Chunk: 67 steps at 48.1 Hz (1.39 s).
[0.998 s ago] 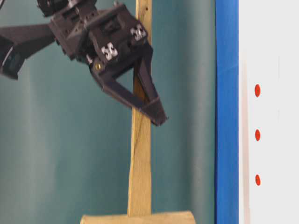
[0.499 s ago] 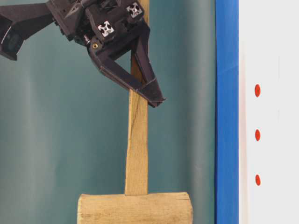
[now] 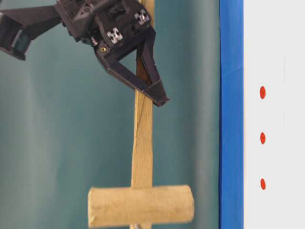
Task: Hit the mark with a hammer.
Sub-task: 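Open the left gripper and raise the mallet with the right gripper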
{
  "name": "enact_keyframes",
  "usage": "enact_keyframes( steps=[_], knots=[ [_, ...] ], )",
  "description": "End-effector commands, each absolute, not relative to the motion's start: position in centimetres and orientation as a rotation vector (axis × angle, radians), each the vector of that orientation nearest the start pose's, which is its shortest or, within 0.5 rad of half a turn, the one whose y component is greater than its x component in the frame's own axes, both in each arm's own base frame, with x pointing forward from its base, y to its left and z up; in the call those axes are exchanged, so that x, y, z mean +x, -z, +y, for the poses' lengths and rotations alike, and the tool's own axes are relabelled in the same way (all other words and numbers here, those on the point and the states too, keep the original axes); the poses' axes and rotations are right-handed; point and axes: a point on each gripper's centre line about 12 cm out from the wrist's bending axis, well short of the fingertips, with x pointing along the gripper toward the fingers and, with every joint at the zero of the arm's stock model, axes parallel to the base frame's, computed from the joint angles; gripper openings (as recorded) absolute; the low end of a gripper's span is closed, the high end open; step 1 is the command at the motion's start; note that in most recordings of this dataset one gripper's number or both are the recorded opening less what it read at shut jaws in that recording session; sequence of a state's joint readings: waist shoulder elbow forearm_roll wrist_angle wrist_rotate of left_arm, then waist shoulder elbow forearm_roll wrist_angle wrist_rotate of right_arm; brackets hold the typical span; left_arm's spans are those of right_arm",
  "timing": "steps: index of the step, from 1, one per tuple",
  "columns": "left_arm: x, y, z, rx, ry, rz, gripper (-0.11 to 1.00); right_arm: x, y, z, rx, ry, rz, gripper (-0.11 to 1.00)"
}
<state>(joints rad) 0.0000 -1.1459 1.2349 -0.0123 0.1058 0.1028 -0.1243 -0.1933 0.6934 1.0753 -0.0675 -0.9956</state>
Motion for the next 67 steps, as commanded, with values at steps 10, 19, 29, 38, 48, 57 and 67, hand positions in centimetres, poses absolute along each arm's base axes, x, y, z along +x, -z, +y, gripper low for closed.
enact_keyframes(
  steps=[10, 19, 29, 38, 48, 57, 67],
  knots=[
    [16.8, -25.8, 0.0, 0.089, 0.011, 0.19, 0.83, 36.3, -25.2, -6.6, 0.085, 0.25, 0.408, 0.02],
    [16.8, -25.8, 0.0, 0.089, 0.01, 0.19, 0.83, 36.3, -25.0, -6.6, 0.084, 0.246, 0.413, 0.02],
    [16.8, -25.8, 0.0, 0.089, 0.01, 0.19, 0.83, 36.5, -22.5, -6.4, 0.11, 0.233, 0.488, 0.02],
    [16.8, -25.8, 0.0, 0.089, 0.01, 0.19, 0.83, 37.1, -16.8, -6.3, 0.18, 0.253, 0.637, 0.02],
    [16.7, -25.6, 0.0, 0.09, 0.012, 0.198, 0.83, 36.7, -15.7, -6.2, 0.2, 0.267, 0.664, 0.02],
    [16.7, -25.5, 0.0, 0.09, 0.012, 0.198, 0.83, 36.7, -18.3, -6.3, 0.179, 0.268, 0.592, 0.02],
    [16.7, -25.5, 0.0, 0.089, 0.01, 0.198, 0.83, 35.0, -23.4, -5.6, 0.144, 0.237, 0.456, 0.02]
  ],
)
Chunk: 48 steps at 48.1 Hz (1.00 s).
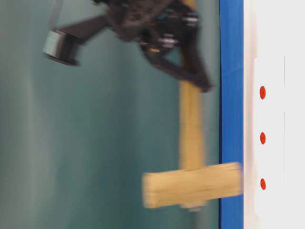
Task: Hit the mark with a hammer.
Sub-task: 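Swing the mallet head down onto the red dots with the right gripper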
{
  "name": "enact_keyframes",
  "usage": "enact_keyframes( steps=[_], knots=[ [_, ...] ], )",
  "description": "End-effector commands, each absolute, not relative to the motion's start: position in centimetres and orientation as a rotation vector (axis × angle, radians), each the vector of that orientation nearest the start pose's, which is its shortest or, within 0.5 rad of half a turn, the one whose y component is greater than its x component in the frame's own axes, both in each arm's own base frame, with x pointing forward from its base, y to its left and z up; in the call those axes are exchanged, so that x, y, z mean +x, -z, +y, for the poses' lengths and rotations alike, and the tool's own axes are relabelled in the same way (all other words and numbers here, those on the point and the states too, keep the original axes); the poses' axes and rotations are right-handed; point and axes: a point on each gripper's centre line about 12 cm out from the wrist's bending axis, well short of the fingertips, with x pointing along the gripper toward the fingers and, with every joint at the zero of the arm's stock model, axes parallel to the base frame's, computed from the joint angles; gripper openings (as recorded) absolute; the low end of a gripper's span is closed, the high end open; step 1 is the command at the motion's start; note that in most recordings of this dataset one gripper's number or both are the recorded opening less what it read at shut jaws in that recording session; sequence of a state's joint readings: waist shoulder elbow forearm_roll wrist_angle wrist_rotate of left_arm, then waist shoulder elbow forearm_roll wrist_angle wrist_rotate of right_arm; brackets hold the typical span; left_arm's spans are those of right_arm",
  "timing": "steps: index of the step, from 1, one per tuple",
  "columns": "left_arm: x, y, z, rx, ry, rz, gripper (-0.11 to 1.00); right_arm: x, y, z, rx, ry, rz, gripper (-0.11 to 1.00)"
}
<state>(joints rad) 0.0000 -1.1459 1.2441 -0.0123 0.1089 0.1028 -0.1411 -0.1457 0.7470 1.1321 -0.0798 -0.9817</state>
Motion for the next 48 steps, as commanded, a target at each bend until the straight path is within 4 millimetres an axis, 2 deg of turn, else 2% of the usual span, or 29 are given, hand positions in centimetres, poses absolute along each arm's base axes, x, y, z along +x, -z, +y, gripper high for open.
enact_keyframes(
  steps=[1, 7, 14, 30, 35, 43, 46, 48],
  knots=[
    [16.7, -25.5, 0.0, 0.089, 0.01, 0.198, 0.83, 34.8, -23.8, -5.5, 0.142, 0.234, 0.444, 0.02],
    [16.7, -25.5, 0.0, 0.089, 0.01, 0.198, 0.83, 32.7, -24.9, -5.3, 0.132, 0.235, 0.405, 0.02],
    [16.7, -25.5, 0.0, 0.089, 0.01, 0.198, 0.83, 30.8, -24.9, -5.2, 0.131, 0.245, 0.391, 0.02],
    [16.7, -25.5, 0.0, 0.09, 0.01, 0.198, 0.83, 30.6, -24.4, -5.2, 0.129, 0.246, 0.405, 0.02],
    [16.7, -25.5, 0.0, 0.09, 0.01, 0.198, 0.83, 30.8, -22.8, -5.1, 0.132, 0.247, 0.455, 0.02],
    [16.7, -25.4, 0.0, 0.092, 0.011, 0.202, 0.83, 31.8, -16.6, -5.3, 0.176, 0.268, 0.648, 0.02],
    [16.7, -25.5, 0.0, 0.09, 0.01, 0.199, 0.83, 32.1, -15.0, -5.3, 0.193, 0.274, 0.696, 0.02],
    [16.7, -25.5, 0.0, 0.09, 0.01, 0.198, 0.83, 32.2, -14.7, -5.3, 0.197, 0.275, 0.704, 0.02]
  ],
)
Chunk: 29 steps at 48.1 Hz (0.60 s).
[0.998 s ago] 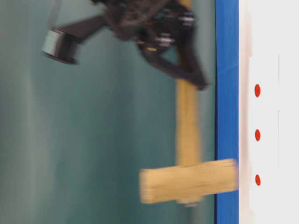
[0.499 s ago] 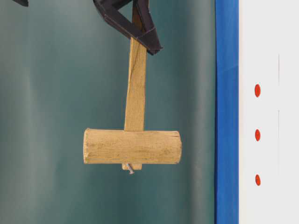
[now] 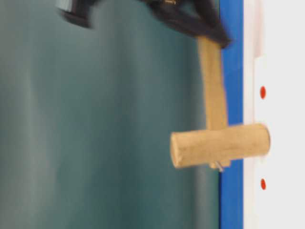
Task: Hit the mark with a hammer.
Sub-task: 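Swing the mallet head down onto the red dots with the right gripper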
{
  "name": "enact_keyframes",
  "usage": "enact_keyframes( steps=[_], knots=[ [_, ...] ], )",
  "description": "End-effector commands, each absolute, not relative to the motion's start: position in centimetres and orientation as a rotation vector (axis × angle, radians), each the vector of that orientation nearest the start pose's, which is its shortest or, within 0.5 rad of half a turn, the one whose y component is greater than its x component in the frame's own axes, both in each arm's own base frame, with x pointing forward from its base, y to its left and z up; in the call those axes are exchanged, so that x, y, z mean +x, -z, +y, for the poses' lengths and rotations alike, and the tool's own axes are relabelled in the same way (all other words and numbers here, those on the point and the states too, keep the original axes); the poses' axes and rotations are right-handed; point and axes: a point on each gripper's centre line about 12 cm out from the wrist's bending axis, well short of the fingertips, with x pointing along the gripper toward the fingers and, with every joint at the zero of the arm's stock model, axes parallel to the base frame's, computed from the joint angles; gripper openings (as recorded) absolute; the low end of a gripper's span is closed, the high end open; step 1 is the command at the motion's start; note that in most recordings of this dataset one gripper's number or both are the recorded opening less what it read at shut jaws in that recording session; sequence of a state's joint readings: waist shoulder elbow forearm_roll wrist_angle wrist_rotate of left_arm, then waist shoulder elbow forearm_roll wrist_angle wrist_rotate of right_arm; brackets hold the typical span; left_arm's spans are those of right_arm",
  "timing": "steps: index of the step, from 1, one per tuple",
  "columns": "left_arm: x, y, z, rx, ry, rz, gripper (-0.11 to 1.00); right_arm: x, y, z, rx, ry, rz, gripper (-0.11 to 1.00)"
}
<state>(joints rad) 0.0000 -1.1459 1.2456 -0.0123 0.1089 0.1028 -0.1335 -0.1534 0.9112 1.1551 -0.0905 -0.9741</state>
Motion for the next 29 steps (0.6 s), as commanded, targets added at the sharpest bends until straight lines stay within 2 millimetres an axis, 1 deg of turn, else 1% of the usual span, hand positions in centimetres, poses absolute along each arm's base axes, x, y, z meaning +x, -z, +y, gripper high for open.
enact_keyframes(
  steps=[1, 12, 19, 24, 29],
  knots=[
    [16.7, -25.5, 0.0, 0.09, 0.01, 0.196, 0.83, 32.3, -14.8, -5.3, 0.197, 0.275, 0.703, 0.02],
    [16.7, -25.5, 0.0, 0.09, 0.01, 0.198, 0.83, 32.1, -17.0, -5.3, 0.183, 0.27, 0.633, 0.02],
    [16.7, -25.5, 0.0, 0.092, 0.01, 0.196, 0.83, 31.4, -20.0, -5.2, 0.166, 0.26, 0.541, 0.02],
    [16.7, -25.5, 0.0, 0.089, 0.01, 0.196, 0.83, 29.8, -22.2, -5.0, 0.155, 0.253, 0.465, 0.02],
    [16.7, -25.5, 0.0, 0.089, 0.01, 0.196, 0.83, 27.9, -23.3, -5.0, 0.153, 0.262, 0.412, 0.02]
  ],
)
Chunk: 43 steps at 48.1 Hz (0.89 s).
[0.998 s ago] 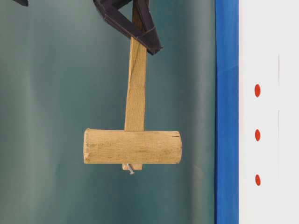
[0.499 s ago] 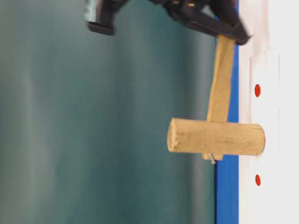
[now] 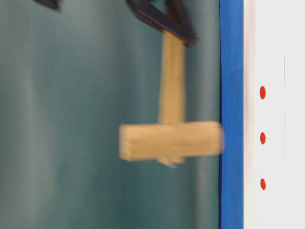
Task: Hit the mark with a hammer.
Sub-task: 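Swing the mallet head down onto the red dots with the right gripper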
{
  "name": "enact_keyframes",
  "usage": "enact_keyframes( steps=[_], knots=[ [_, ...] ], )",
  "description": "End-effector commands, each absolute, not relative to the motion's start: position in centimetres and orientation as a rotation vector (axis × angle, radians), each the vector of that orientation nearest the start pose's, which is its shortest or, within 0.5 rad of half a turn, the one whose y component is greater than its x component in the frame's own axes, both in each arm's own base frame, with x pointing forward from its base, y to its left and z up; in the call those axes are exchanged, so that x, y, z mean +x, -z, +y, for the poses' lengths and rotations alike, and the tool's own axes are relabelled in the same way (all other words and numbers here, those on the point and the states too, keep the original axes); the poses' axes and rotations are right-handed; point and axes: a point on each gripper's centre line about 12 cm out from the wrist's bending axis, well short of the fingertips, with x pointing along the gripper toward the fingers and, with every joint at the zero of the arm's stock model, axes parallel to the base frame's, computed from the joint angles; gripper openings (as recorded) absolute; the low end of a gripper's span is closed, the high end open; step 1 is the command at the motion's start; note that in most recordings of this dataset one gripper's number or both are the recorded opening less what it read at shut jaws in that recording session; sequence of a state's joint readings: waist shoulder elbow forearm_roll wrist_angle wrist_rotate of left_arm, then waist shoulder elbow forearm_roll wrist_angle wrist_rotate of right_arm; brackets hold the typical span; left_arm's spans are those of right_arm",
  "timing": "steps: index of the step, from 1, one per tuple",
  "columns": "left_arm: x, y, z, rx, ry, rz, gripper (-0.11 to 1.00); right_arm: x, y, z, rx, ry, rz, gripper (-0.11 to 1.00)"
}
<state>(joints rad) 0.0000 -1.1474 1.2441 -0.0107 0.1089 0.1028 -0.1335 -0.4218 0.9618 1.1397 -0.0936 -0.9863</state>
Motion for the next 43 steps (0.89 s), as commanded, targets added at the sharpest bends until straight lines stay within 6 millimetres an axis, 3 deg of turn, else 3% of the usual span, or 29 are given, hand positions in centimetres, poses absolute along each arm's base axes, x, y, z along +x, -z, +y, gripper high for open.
enact_keyframes(
  steps=[1, 10, 26, 31, 37, 43],
  knots=[
    [16.7, -25.4, 0.0, 0.092, 0.01, 0.199, 0.83, 27.5, -23.4, -5.0, 0.152, 0.262, 0.406, 0.02],
    [16.7, -25.5, 0.0, 0.092, 0.01, 0.196, 0.83, 24.9, -24.6, -4.7, 0.151, 0.262, 0.333, 0.02],
    [16.7, -25.5, 0.0, 0.092, 0.01, 0.195, 0.83, 24.8, -23.8, -4.7, 0.148, 0.265, 0.356, 0.02],
    [16.6, -25.5, 0.0, 0.09, 0.01, 0.195, 0.83, 25.1, -21.2, -4.7, 0.155, 0.271, 0.449, 0.02],
    [16.6, -25.5, 0.0, 0.092, 0.01, 0.196, 0.83, 25.4, -15.9, -4.8, 0.198, 0.297, 0.64, 0.02],
    [16.6, -25.6, 0.0, 0.092, 0.01, 0.193, 0.83, 26.0, -14.3, -4.9, 0.211, 0.308, 0.704, 0.02]
  ],
)
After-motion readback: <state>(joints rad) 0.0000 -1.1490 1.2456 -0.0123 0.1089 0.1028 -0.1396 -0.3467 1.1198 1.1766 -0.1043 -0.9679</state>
